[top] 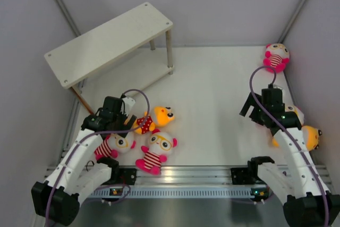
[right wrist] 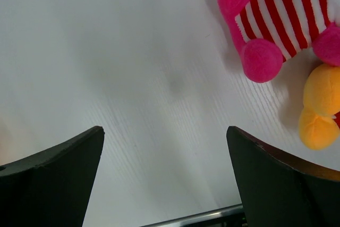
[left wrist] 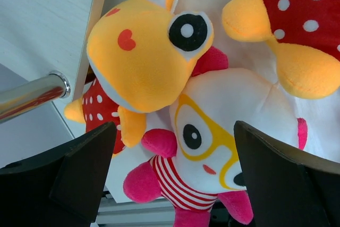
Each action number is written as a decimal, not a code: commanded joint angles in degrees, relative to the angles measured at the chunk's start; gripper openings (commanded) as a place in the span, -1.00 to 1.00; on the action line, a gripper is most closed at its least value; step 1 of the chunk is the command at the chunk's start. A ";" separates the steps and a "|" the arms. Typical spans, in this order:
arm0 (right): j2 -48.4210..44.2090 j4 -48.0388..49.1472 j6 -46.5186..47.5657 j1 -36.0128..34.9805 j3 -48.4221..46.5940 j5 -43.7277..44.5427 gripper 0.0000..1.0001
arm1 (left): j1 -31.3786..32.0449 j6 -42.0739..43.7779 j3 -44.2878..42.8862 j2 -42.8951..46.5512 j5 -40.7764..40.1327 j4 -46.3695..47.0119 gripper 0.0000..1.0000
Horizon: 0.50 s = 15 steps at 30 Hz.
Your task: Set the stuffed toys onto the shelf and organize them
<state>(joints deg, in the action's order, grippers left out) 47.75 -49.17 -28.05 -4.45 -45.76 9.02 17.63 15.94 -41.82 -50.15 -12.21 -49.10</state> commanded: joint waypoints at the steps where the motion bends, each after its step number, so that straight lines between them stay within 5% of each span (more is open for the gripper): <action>1: -2.74 -0.23 -1.04 0.49 -5.22 3.10 0.99 | -0.05 -1.88 -0.53 -0.12 -2.74 2.43 0.97; 8: -5.38 0.22 -0.60 0.49 -6.45 0.56 0.99 | -0.14 9.36 -9.31 -7.92 -14.06 -7.82 0.97; 11: -6.35 -0.14 0.28 0.49 -5.66 0.74 0.99 | -1.10 9.98 -15.38 -12.84 -11.63 -18.38 0.96; 15: -7.75 0.65 0.81 0.49 -4.43 0.21 0.99 | -3.56 12.87 -17.68 -15.50 -7.06 -20.68 0.91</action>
<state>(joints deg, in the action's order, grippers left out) 41.52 -49.39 -28.14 -4.45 -49.87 9.58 15.53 25.43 -57.56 -64.90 -21.28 -63.16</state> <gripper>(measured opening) 0.993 0.959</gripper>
